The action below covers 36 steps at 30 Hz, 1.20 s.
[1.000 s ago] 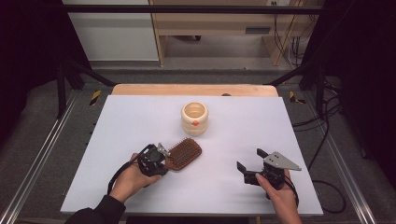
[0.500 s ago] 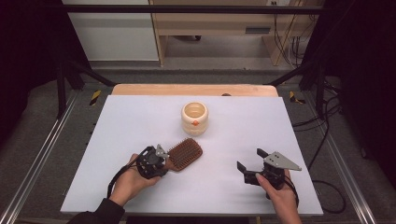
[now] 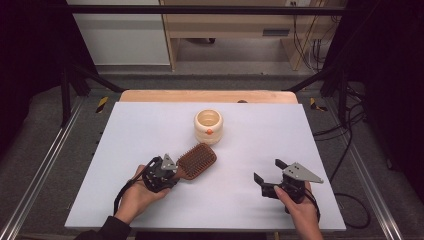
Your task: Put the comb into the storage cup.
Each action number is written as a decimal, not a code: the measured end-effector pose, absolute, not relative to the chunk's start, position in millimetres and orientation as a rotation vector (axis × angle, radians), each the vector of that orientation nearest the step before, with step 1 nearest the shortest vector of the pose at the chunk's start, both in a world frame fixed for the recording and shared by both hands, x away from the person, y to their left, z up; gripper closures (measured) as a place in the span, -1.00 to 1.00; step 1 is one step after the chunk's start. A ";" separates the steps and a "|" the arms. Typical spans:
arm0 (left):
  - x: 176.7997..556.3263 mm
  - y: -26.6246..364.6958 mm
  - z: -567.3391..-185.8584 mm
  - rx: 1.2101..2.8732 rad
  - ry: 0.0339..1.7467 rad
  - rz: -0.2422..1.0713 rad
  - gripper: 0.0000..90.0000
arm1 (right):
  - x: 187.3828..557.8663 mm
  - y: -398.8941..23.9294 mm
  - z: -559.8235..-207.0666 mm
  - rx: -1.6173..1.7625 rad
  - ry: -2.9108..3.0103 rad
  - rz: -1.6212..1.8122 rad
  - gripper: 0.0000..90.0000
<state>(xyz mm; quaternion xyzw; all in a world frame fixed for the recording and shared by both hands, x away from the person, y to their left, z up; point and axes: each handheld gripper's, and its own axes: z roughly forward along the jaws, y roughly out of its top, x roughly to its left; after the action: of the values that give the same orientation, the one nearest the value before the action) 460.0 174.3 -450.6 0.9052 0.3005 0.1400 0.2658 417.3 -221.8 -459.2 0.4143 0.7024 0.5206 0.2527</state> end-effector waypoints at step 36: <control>464.5 184.4 -449.3 2.432 0.924 0.278 0.61 | 421.8 -216.3 -461.4 1.115 1.944 1.400 -0.86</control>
<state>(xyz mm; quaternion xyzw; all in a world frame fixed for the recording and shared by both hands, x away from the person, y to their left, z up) 464.5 184.4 -449.3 0.8976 0.3409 0.1026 0.2598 421.8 -216.3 -461.4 0.4090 0.7128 0.5135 0.2470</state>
